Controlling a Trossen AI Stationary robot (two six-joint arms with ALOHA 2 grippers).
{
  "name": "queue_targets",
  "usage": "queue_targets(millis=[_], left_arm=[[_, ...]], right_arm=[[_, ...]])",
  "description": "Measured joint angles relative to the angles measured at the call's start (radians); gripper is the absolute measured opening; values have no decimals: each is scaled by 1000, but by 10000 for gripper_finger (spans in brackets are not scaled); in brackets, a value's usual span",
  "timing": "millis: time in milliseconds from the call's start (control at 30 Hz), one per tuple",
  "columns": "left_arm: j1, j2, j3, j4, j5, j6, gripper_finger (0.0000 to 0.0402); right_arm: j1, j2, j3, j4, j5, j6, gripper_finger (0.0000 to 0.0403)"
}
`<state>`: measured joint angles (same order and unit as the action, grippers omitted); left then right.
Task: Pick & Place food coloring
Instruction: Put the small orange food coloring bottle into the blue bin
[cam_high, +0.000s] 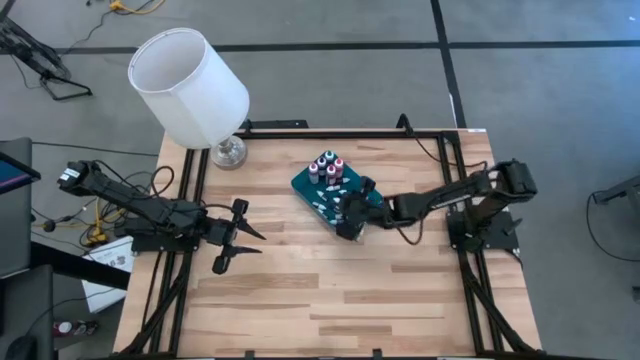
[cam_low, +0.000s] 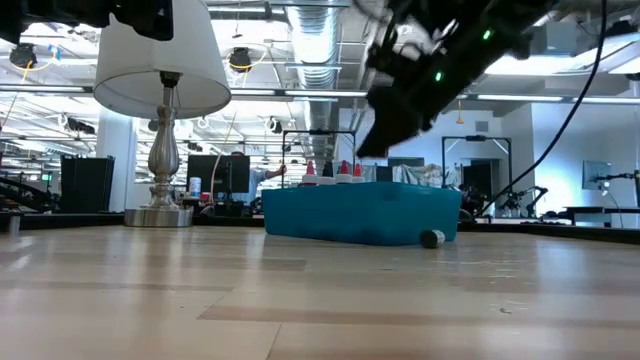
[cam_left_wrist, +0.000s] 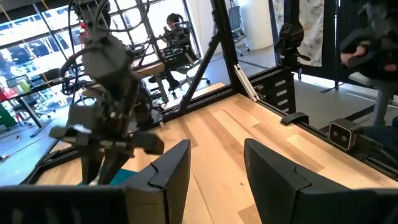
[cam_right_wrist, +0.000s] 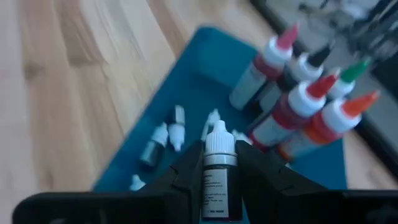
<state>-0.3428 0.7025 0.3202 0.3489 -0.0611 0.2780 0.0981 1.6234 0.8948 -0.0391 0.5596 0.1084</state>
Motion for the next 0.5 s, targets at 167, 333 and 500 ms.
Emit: queue_targets(millis=[167,333,500], left_arm=[[0,0,0,0,-1,-23,145],[0,2,0,0,-4,-56,145],[0,28,0,8,-4,-65,145]], right_arm=[[-54,37,0,4,-45,5,84],[-61,38,0,4,-48,5,85],[-61,38,0,2,-48,5,87]])
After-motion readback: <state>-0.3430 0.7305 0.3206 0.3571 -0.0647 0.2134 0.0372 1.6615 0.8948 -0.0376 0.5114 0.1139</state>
